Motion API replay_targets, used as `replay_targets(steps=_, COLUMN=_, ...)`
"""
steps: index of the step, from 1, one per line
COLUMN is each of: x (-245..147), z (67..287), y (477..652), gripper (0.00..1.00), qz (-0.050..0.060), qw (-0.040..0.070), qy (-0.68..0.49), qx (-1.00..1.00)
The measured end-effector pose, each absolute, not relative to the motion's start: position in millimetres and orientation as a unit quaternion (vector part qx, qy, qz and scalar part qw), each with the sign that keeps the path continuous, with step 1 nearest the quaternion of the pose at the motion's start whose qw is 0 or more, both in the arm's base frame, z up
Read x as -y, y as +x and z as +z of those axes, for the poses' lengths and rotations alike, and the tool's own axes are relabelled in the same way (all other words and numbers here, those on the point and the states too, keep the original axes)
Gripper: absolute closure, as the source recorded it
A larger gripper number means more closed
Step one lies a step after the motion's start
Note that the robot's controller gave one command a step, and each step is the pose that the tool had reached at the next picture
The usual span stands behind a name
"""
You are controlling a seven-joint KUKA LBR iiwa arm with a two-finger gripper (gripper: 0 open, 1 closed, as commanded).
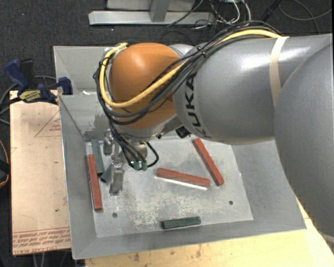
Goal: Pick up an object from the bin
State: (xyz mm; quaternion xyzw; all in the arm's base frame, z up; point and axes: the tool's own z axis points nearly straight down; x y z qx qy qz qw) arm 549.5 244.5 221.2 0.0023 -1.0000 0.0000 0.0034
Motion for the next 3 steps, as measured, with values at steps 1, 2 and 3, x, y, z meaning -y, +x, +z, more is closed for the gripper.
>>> replay_targets(steps=1, x=-244, z=128, y=602.7, gripper=0.0, qz=0.0, qw=0.001, qy=0.023, qx=1.0)
replay_targets(steps=2, x=-226, z=70, y=555.1, gripper=0.0, qz=-0.001, qw=-0.001, qy=0.244, qx=0.97)
replay_targets(steps=3, x=-200, z=73, y=485.2, gripper=0.0, qz=-0.002, qw=-0.009, qy=0.228, qx=0.974)
